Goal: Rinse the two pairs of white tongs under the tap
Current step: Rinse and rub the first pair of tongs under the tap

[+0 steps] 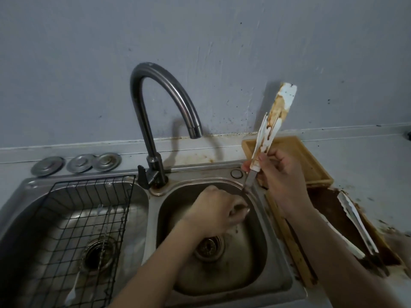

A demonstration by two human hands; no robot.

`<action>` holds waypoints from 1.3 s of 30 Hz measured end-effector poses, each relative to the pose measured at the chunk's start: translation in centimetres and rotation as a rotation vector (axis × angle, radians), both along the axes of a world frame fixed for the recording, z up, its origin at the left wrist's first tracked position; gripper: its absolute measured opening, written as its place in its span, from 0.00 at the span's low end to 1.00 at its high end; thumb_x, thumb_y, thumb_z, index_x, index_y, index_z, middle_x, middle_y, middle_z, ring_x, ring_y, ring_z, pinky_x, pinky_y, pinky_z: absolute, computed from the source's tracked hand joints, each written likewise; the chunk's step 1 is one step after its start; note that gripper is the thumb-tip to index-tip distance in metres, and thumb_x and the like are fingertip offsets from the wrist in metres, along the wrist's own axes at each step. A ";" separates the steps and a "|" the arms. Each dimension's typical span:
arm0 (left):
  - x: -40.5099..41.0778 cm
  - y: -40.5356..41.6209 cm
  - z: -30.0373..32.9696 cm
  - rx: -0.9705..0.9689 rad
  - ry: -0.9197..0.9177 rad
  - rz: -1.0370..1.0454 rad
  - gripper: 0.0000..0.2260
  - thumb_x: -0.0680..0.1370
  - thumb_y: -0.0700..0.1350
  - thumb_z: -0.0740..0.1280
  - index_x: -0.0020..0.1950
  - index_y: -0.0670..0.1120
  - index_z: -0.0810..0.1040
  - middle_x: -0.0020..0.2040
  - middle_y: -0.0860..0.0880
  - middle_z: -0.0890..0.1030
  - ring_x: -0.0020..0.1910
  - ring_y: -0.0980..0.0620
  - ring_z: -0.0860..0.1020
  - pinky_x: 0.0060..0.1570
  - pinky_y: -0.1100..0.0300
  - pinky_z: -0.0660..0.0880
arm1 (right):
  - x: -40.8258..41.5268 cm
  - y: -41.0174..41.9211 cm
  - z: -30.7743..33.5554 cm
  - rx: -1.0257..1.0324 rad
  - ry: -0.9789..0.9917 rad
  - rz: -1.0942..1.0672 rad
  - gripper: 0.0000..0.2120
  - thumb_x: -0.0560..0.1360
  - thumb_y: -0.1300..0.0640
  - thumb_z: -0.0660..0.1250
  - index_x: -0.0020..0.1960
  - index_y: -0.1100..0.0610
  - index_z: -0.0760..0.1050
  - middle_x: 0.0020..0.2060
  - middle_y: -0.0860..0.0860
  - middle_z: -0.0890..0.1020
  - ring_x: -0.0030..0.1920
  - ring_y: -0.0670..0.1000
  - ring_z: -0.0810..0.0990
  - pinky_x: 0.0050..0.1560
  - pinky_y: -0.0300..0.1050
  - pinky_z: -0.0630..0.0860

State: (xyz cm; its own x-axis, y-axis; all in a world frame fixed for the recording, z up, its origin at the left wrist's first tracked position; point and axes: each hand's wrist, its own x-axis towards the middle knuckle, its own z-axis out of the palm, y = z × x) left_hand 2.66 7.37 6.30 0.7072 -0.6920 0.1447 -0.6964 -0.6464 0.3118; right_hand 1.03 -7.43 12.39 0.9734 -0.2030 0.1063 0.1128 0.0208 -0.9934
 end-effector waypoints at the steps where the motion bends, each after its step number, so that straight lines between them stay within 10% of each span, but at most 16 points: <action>1: 0.3 1.3 0.1 -0.034 -0.003 0.077 0.14 0.78 0.55 0.57 0.56 0.53 0.78 0.44 0.54 0.83 0.45 0.55 0.79 0.56 0.54 0.71 | 0.1 0.7 -0.6 0.029 0.008 -0.011 0.07 0.78 0.62 0.60 0.52 0.63 0.74 0.42 0.56 0.84 0.42 0.51 0.85 0.43 0.40 0.81; 7: 2.2 8.1 -0.7 -0.326 -0.278 0.791 0.19 0.74 0.47 0.65 0.64 0.46 0.73 0.59 0.43 0.75 0.61 0.42 0.71 0.62 0.47 0.70 | 0.9 4.6 -4.4 0.270 0.152 0.000 0.05 0.78 0.65 0.59 0.49 0.65 0.73 0.41 0.59 0.82 0.39 0.52 0.84 0.45 0.46 0.82; 10: 3.2 10.6 -0.7 -0.391 -0.086 1.076 0.27 0.73 0.45 0.69 0.70 0.43 0.65 0.67 0.39 0.67 0.67 0.40 0.64 0.65 0.47 0.66 | 1.6 5.6 -5.7 0.337 0.233 -0.007 0.05 0.78 0.65 0.60 0.46 0.64 0.72 0.40 0.61 0.82 0.39 0.54 0.84 0.47 0.51 0.80; 17: 6.6 12.7 -2.8 -0.531 0.193 1.122 0.11 0.76 0.48 0.65 0.50 0.41 0.75 0.43 0.45 0.79 0.45 0.43 0.78 0.42 0.56 0.69 | 2.9 6.5 -6.4 0.399 0.284 0.027 0.06 0.78 0.66 0.60 0.43 0.64 0.71 0.37 0.58 0.83 0.38 0.55 0.85 0.46 0.51 0.81; 39: 6.7 13.0 -5.1 -0.694 0.121 1.165 0.07 0.79 0.43 0.59 0.43 0.42 0.69 0.38 0.43 0.76 0.38 0.44 0.73 0.38 0.56 0.65 | 2.8 7.1 -7.5 0.452 0.404 0.046 0.06 0.78 0.62 0.61 0.43 0.61 0.72 0.40 0.58 0.85 0.40 0.54 0.85 0.42 0.47 0.81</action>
